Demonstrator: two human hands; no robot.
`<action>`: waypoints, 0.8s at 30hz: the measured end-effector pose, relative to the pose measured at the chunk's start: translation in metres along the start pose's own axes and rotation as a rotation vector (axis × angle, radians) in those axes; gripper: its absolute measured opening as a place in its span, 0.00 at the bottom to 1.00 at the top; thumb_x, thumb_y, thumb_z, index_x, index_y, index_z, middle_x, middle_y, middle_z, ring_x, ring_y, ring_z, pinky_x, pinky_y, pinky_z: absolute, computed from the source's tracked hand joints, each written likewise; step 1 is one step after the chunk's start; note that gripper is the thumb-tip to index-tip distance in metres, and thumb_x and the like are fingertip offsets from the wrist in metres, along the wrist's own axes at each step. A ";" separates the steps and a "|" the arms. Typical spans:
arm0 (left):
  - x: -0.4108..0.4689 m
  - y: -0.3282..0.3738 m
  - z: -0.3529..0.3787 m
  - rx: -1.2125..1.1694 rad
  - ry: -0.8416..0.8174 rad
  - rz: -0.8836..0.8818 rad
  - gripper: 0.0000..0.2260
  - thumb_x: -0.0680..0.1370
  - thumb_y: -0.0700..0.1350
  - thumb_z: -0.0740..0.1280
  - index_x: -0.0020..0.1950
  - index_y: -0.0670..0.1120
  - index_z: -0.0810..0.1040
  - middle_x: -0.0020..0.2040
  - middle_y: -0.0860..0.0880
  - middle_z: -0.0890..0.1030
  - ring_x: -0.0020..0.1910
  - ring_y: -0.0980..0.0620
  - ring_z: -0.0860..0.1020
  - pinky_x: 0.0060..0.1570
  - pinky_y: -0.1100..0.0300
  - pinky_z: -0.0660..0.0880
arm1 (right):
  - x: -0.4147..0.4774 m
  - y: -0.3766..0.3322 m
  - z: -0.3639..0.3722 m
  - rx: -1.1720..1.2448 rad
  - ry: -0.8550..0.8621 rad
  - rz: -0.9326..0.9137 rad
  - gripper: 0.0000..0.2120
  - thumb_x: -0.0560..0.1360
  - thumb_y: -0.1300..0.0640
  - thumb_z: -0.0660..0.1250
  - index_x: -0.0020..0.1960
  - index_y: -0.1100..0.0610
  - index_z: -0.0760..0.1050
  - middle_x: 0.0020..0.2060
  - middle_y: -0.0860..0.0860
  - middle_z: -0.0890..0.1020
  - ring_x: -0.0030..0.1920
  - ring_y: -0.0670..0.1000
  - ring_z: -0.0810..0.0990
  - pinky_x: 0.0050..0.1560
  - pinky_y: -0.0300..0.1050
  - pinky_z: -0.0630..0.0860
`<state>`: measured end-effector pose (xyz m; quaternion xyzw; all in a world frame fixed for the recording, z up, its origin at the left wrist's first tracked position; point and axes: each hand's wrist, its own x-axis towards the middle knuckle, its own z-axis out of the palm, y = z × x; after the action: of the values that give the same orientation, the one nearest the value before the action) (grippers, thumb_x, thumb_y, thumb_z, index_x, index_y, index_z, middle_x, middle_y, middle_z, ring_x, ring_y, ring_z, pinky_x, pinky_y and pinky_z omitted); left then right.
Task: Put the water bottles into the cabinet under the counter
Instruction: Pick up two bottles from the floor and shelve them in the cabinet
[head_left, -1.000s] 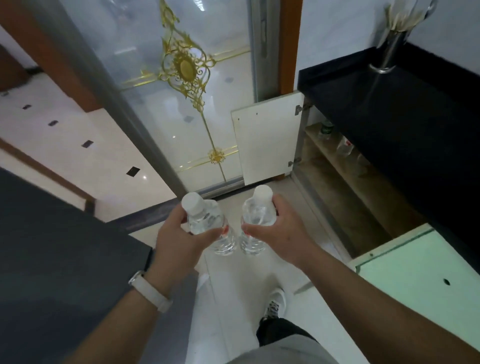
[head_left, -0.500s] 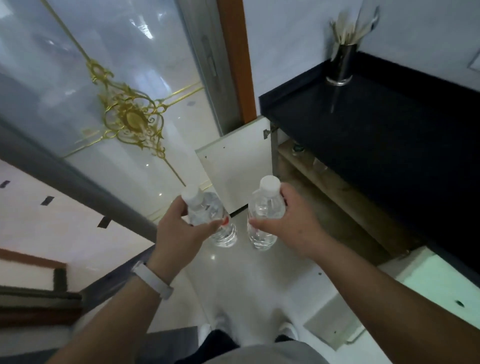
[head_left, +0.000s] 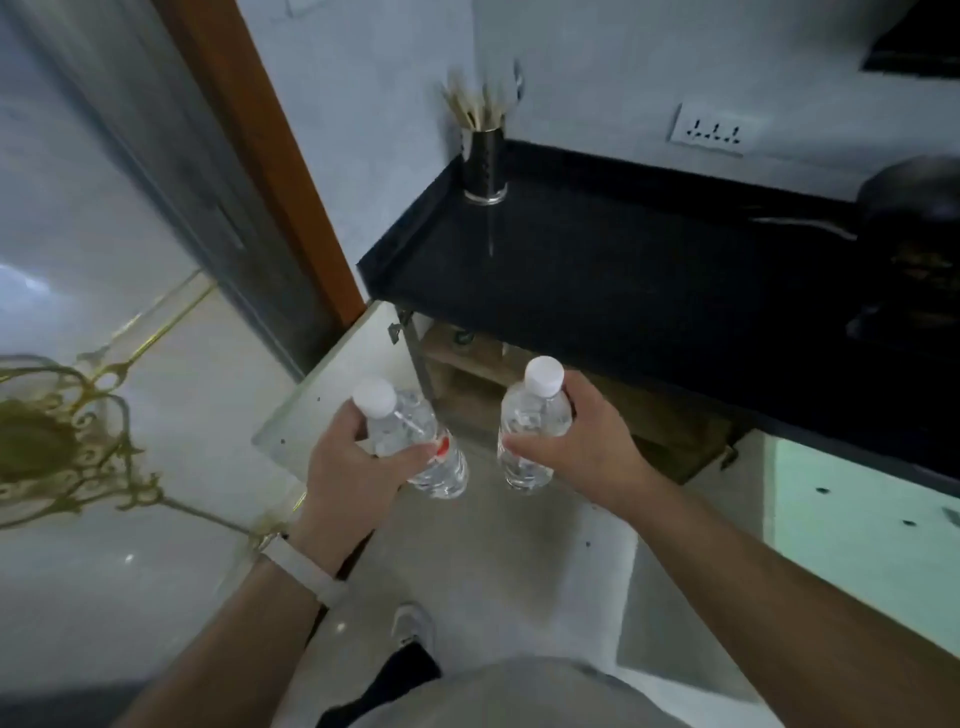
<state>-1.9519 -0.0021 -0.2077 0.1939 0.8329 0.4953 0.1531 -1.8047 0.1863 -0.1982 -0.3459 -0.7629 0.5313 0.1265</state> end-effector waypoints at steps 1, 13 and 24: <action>0.015 -0.005 -0.006 0.001 -0.035 0.011 0.27 0.64 0.50 0.83 0.60 0.56 0.79 0.51 0.57 0.84 0.52 0.55 0.81 0.55 0.48 0.80 | 0.003 -0.004 0.008 -0.011 0.044 0.018 0.28 0.63 0.49 0.81 0.56 0.39 0.69 0.49 0.39 0.80 0.47 0.35 0.80 0.43 0.32 0.74; 0.135 -0.028 -0.033 0.012 -0.401 0.188 0.26 0.68 0.48 0.81 0.62 0.52 0.76 0.52 0.57 0.81 0.52 0.57 0.80 0.47 0.67 0.74 | 0.037 -0.034 0.073 -0.074 0.264 0.165 0.31 0.63 0.45 0.80 0.62 0.43 0.70 0.53 0.42 0.79 0.52 0.44 0.80 0.55 0.48 0.79; 0.186 -0.063 0.019 0.044 -0.435 0.086 0.25 0.66 0.45 0.82 0.60 0.54 0.77 0.50 0.59 0.82 0.50 0.69 0.78 0.43 0.74 0.73 | 0.114 0.021 0.083 -0.034 0.224 0.274 0.32 0.60 0.42 0.80 0.59 0.42 0.68 0.52 0.41 0.78 0.52 0.45 0.79 0.54 0.49 0.79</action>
<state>-2.1175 0.0733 -0.2843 0.3347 0.7819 0.4296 0.3034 -1.9261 0.2053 -0.2703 -0.5058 -0.6987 0.4886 0.1312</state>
